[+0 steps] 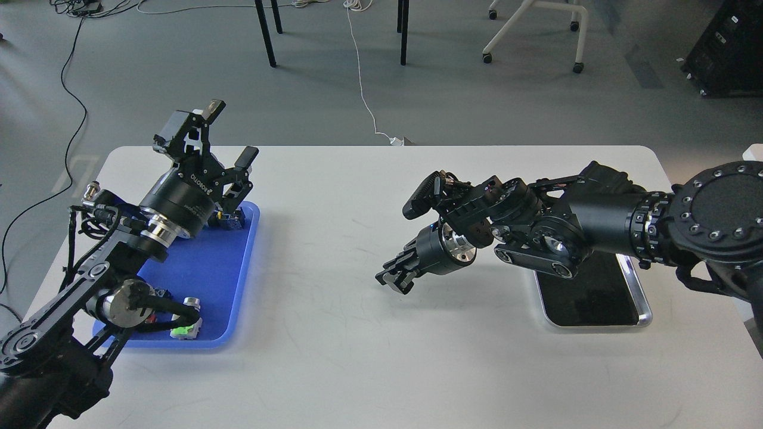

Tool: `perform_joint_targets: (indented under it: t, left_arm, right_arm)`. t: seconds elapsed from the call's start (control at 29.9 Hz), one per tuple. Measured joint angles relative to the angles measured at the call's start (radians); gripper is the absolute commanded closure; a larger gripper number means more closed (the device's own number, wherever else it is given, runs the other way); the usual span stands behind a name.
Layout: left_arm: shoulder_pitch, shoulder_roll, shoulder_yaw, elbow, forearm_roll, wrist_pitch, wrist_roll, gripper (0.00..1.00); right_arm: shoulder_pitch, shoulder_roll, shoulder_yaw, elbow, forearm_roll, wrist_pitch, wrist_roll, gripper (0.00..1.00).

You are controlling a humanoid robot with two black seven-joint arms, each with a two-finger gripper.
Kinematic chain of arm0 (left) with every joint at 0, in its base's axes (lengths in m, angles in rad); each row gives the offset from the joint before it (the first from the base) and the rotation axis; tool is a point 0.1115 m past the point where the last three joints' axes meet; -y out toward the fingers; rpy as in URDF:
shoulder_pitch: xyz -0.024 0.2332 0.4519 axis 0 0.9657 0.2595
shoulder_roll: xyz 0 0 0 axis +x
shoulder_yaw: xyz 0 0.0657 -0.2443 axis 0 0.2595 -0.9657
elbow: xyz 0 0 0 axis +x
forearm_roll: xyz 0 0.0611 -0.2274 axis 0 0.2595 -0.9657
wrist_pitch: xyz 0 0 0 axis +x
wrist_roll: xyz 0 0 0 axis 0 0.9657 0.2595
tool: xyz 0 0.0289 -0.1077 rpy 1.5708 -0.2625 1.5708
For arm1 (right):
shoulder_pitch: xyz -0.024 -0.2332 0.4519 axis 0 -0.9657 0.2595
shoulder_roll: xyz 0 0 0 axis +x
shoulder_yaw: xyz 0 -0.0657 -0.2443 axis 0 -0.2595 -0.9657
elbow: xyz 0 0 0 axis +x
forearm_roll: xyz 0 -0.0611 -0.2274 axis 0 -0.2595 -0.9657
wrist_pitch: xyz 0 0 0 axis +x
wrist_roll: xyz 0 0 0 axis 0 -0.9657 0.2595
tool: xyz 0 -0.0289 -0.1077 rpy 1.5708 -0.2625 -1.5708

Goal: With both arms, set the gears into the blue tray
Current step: 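Carry the black gear toward the table center with the right gripper, then release the gear on the table and withdraw the right arm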

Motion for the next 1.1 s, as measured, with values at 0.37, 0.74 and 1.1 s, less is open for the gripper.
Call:
perform_joint_targets:
  t: [0.37,0.74,1.1]
  left_arm:
    - [0.0,0.003,0.002,0.0,-0.001,0.0,0.0,0.02]
    - [0.001,0.008,0.002,0.0,-0.001,-0.003,0.0,0.02]
    - [0.0,0.027,0.003,0.0,-0.001,-0.005,0.0,0.02]
  right_arm:
    - [-0.024,0.0,-0.006,0.009,0.074,-0.012,0.0,0.69]
    - [-0.026,0.0,-0.003,0.01,0.082,-0.012,0.0,0.37]
    - [-0.004,-0.054,0.108,0.034,0.268,-0.003,0.0,0.04]
